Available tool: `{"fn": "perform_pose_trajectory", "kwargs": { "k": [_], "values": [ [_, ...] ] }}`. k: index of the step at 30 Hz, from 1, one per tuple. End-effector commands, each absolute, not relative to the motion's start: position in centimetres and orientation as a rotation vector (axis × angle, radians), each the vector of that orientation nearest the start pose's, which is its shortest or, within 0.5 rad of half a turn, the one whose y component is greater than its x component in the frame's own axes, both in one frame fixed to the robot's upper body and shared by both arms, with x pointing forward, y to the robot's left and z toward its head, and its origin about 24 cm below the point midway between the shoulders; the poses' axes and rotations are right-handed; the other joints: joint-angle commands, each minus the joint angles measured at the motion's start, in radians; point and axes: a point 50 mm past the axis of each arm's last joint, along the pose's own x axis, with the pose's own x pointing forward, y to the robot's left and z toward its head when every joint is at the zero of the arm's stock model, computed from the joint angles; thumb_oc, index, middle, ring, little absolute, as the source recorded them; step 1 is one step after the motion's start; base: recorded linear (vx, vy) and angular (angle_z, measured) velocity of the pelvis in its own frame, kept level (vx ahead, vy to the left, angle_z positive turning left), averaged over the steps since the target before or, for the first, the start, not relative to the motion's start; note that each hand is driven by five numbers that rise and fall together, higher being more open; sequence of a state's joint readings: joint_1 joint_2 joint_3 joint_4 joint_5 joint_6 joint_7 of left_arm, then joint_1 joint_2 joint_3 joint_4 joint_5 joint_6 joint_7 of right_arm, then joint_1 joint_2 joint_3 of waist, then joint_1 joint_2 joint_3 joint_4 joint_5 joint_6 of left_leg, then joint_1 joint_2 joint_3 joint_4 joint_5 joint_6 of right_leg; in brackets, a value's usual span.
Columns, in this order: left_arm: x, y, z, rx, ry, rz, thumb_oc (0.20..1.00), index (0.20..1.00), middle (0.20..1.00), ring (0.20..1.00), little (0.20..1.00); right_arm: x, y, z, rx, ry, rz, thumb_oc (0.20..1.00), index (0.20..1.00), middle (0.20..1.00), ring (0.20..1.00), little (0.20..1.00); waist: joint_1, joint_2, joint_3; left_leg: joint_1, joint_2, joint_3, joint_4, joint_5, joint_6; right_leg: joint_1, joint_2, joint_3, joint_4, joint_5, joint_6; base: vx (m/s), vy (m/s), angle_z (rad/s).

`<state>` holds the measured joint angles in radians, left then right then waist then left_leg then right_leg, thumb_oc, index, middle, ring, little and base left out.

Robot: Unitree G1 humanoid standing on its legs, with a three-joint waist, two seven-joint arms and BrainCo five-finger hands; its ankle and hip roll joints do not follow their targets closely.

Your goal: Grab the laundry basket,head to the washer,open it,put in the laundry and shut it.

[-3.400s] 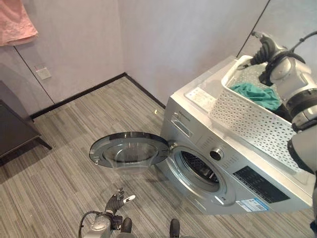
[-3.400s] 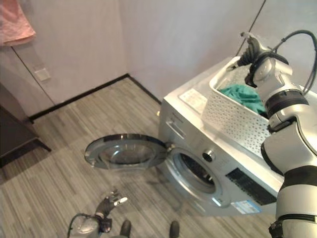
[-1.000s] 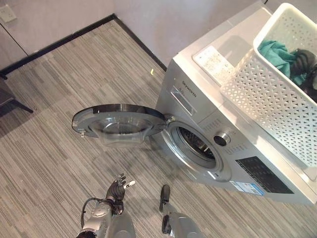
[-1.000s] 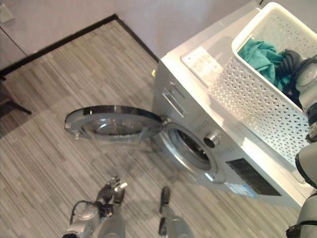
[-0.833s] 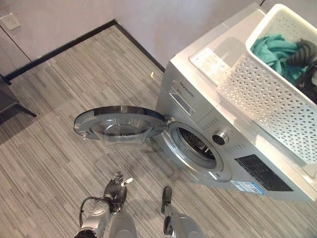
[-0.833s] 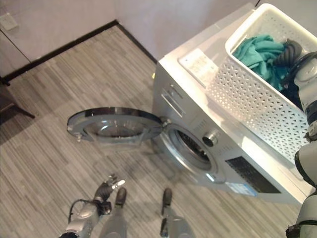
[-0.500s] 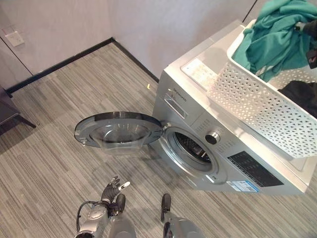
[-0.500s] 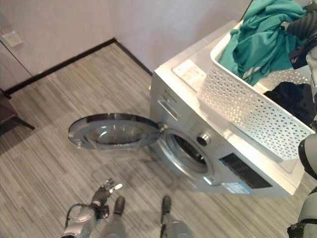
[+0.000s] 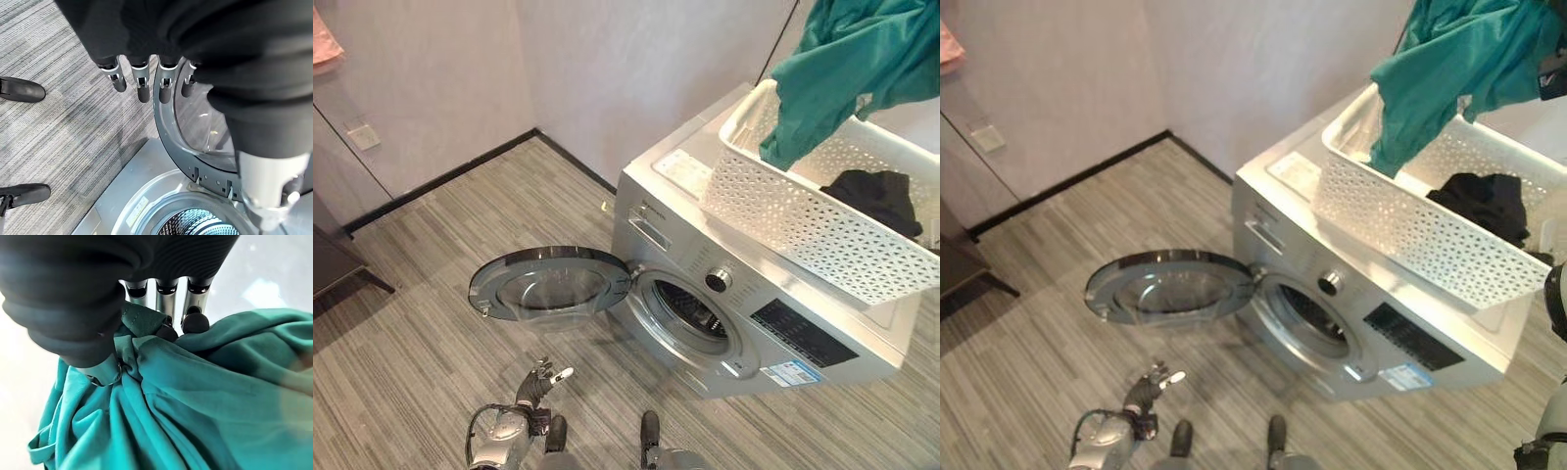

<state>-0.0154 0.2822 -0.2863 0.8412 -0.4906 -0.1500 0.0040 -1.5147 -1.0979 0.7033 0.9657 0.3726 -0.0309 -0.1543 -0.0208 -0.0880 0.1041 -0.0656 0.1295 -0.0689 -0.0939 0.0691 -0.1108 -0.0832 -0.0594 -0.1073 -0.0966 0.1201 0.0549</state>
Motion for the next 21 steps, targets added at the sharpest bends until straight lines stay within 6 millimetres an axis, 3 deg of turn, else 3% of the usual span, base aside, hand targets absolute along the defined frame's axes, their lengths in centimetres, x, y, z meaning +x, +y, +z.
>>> {"fn": "perform_pose_trajectory", "kwargs": {
  "k": [1,3,11,17,21],
  "values": [
    [18.5,20.9,-11.1,0.012,0.697,0.052,1.000,1.000,1.000,1.000,1.000,28.8,-34.5,45.8,-0.769,-0.705,-0.751,0.200,0.200,0.200,0.200,0.200,0.003,-0.040,-0.047,0.091,0.022,0.041,0.007,-0.113,0.026,0.051,-0.087,0.014,0.065,-0.102,0.083,-0.01,0.029,-0.05],
    [18.3,20.8,-11.3,0.013,0.705,0.057,1.000,1.000,1.000,1.000,1.000,27.7,-34.5,46.2,-0.789,-0.762,-0.773,0.200,0.200,0.200,0.200,0.200,-0.008,-0.037,-0.050,0.097,0.015,0.052,0.007,-0.120,0.031,0.047,-0.091,0.025,0.063,-0.094,0.088,-0.02,0.054,-0.13],
    [17.6,20.9,-11.9,-0.001,0.735,0.084,1.000,1.000,1.000,1.000,1.000,26.7,-33.5,45.3,-0.782,-0.867,-0.694,0.200,0.200,0.200,0.200,0.200,-0.035,-0.027,-0.052,0.118,0.000,0.088,0.007,-0.138,0.045,0.035,-0.098,0.067,0.063,-0.078,0.098,-0.01,0.047,-0.18],
    [17.5,20.4,-12.1,-0.009,0.747,0.089,1.000,1.000,1.000,1.000,1.000,25.1,-32.1,43.5,-0.806,-0.980,-0.618,0.200,0.200,0.200,0.200,0.200,-0.059,-0.023,-0.055,0.135,-0.012,0.106,0.007,-0.150,0.056,0.034,-0.107,0.084,0.059,-0.069,0.105,0.00,0.043,-0.11],
    [17.3,20.1,-12.4,-0.008,0.759,0.092,1.000,1.000,1.000,1.000,1.000,22.8,-31.1,41.9,-0.850,-1.077,-0.582,0.200,0.200,0.200,0.200,0.200,-0.074,-0.018,-0.062,0.138,-0.019,0.113,0.007,-0.156,0.062,0.033,-0.113,0.091,0.057,-0.066,0.109,0.00,0.026,-0.10]
  ]
}}
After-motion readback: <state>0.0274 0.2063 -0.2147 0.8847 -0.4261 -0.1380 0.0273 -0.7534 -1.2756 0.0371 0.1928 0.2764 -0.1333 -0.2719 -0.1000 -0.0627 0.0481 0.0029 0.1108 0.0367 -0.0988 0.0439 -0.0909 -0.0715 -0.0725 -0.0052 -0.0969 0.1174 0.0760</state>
